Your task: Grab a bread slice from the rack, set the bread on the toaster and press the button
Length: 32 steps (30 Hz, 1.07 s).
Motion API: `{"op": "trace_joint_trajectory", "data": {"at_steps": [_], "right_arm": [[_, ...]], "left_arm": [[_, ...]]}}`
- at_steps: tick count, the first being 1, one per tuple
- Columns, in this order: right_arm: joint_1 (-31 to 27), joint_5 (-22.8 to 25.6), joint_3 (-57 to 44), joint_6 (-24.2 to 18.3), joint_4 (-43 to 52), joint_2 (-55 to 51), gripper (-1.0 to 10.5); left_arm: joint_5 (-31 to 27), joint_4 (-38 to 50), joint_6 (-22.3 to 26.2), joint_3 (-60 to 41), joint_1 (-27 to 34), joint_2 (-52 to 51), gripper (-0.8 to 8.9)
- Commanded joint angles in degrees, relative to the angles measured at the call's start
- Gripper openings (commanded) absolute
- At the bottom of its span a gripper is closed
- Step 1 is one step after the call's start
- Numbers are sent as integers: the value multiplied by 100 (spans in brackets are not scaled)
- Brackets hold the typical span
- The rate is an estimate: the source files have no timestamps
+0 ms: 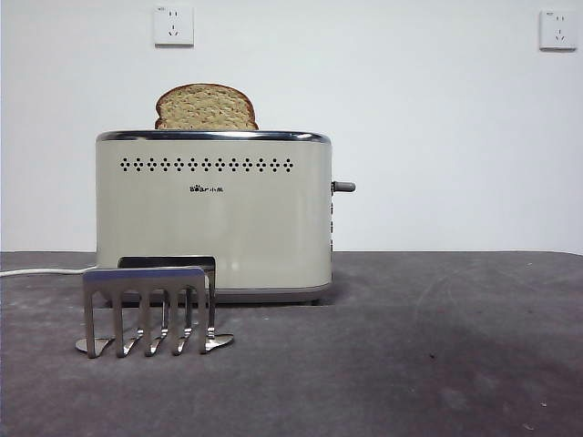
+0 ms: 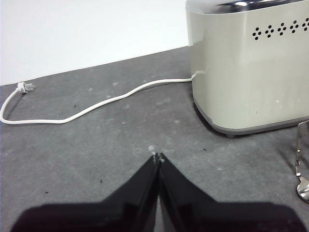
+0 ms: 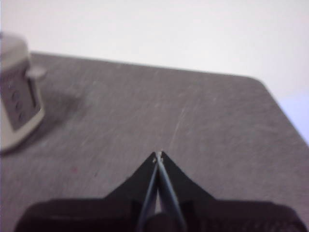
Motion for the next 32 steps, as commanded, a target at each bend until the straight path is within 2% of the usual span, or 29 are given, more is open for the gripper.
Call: {"op": "trace_joint_trajectory", "data": {"at_steps": [1,6,11,14,17,23,26,32], "right_arm": [[-4,-328,-501,-175,319,-245,1],[9,-949,-1331,-146,933,-719,1],[22,-859,-1766,37,938,-992,1],[107,-531,-1860,282,960,-988,1],[275,-262,-1867,282,975,-988,1],[435,-289,-1867,282,977,-988,1],[433,-289,-1864,514,977,-988,1],[433,-284,-1864,516,977,-962,1]], "left_arm": [[-4,9,-37,-83,13,-13,-3],[-7,9,-37,-83,13,-13,-3],[-7,9,-37,-83,13,-13,-3],[-4,11,-37,-83,13,-13,-3],[-4,9,-37,-83,13,-13,-4],[-7,9,-37,-83,13,-13,-3],[-4,9,-37,-83,13,-13,-3],[-4,9,-37,-83,13,-13,-3]]}}
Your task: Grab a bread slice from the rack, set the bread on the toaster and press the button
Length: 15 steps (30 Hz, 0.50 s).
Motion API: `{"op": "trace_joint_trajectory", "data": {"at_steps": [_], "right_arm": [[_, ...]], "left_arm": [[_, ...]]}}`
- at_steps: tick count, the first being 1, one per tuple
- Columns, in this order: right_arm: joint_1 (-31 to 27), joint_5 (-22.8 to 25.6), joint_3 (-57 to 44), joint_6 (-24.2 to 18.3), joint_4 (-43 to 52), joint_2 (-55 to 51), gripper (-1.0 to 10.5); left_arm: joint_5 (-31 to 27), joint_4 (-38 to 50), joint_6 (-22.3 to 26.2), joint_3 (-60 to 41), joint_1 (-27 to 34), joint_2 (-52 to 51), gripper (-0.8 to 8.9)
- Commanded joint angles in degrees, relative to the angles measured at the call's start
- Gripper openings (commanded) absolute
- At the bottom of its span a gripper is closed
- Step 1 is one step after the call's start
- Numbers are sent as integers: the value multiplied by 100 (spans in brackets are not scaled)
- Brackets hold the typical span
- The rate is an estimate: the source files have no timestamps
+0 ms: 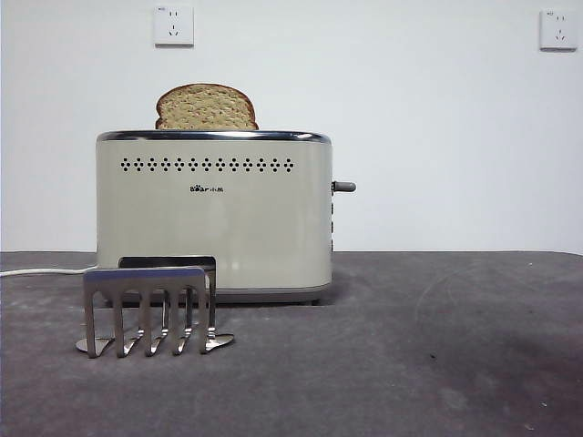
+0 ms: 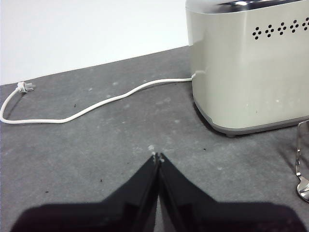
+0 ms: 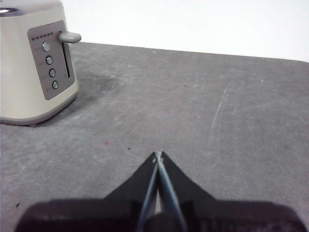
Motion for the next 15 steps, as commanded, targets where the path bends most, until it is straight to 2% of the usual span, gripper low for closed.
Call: {"op": "trace_joint_trajectory", "data": {"at_steps": [1,15], "right_arm": [[9,11,-94,94,4,13,1],[79,13,-92,94,4,13,1]], "left_arm": [[-4,15,-37,-83,13,-13,-4],[-7,15,-37,-83,13,-13,-3]]}}
